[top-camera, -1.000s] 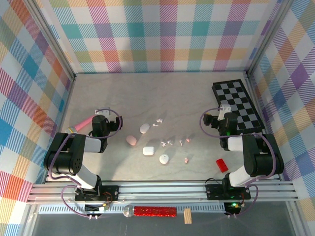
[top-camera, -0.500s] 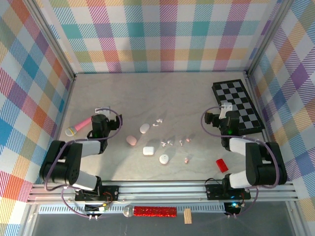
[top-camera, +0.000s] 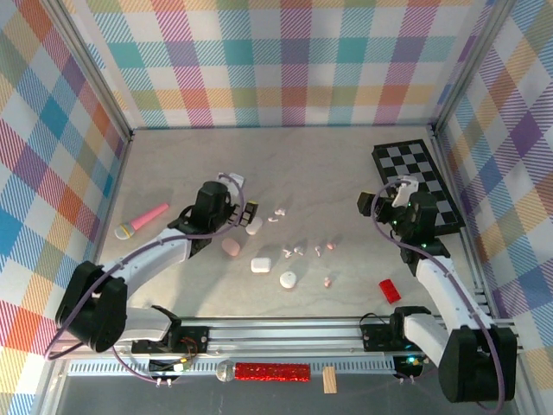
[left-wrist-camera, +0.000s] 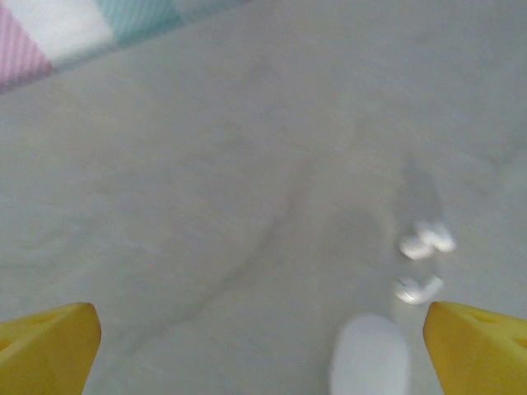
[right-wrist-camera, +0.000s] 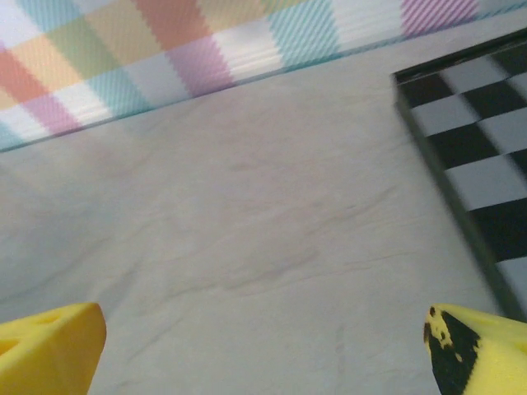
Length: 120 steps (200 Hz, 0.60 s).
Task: Insert wireless bluetooth earbuds into charging case
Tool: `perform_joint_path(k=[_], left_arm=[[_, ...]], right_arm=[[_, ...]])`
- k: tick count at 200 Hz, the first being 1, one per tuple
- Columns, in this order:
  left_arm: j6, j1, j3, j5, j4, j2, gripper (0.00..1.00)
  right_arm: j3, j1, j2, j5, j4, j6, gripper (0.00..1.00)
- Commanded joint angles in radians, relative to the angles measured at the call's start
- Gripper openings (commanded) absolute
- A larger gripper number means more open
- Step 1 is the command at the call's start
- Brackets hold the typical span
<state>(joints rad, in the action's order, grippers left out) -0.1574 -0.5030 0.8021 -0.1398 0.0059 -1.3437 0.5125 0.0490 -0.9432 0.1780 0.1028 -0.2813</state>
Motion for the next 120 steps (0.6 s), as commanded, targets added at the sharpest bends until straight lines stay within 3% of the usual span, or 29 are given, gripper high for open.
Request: perform_joint_path(k=[1, 38, 76, 120], left_arm=[[0.058, -0.009, 0.105, 0.126, -0.32, -0.067, 1.0], [0.065, -0.012, 0.176, 0.147, -0.407, -0.187, 1.0], [0.034, -0.025, 0.223, 0.15, -0.438, -0.283, 0.98], [0.014, -0.046, 0.275, 0.191, -0.451, -0.402, 0.87]], right_arm=[[0.011, 0.023, 0.026, 0.2, -0.174, -0.13, 0.99], [-0.008, 0.135, 0.009, 0.342, -0.168, -0.205, 0.99], [-0.009, 0.266, -0.046, 0.312, -0.152, -0.204, 0.99], [-0.016, 0.296, -0.077, 0.278, -0.12, -0.219, 0.99]])
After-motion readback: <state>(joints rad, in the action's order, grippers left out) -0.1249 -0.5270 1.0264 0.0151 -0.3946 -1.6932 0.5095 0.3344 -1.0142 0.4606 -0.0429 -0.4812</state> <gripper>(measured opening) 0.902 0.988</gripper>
